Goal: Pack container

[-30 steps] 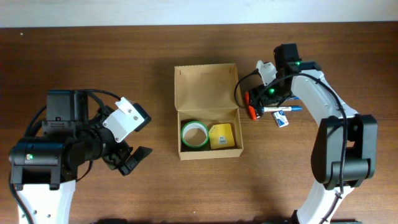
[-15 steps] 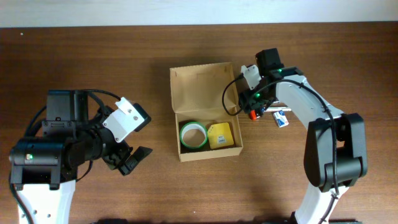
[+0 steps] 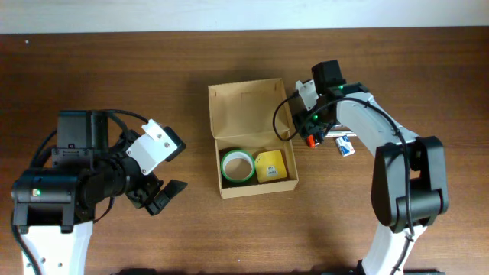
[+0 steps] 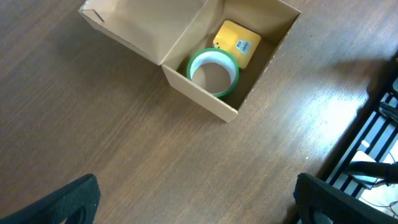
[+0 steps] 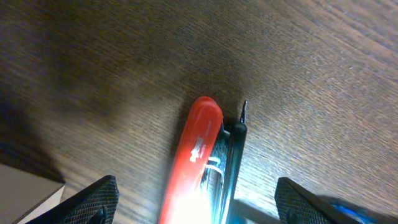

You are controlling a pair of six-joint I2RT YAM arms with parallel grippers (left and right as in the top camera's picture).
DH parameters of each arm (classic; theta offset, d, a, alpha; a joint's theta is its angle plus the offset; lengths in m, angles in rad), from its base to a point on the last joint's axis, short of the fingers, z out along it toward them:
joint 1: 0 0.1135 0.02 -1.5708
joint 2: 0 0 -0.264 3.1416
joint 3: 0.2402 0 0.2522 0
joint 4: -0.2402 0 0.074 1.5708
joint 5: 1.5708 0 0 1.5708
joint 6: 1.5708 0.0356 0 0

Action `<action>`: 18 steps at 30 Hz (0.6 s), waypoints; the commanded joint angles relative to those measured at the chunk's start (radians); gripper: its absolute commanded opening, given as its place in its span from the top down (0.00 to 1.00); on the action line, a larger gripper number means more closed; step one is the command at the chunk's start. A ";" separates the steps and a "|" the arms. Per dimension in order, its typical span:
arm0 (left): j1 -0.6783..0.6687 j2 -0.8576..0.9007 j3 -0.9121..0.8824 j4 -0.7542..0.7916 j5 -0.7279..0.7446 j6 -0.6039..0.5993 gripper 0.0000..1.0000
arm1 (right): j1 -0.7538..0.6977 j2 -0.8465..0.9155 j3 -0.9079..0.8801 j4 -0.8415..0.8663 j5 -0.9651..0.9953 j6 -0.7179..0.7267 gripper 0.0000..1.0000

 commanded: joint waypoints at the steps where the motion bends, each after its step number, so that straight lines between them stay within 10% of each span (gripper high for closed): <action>1: 0.006 -0.001 0.020 0.000 0.022 0.021 0.01 | 0.001 0.034 -0.007 0.006 0.005 0.008 0.19; 18: 0.006 -0.001 0.020 0.000 0.021 0.021 0.00 | 0.001 0.052 -0.007 0.010 0.005 0.008 0.67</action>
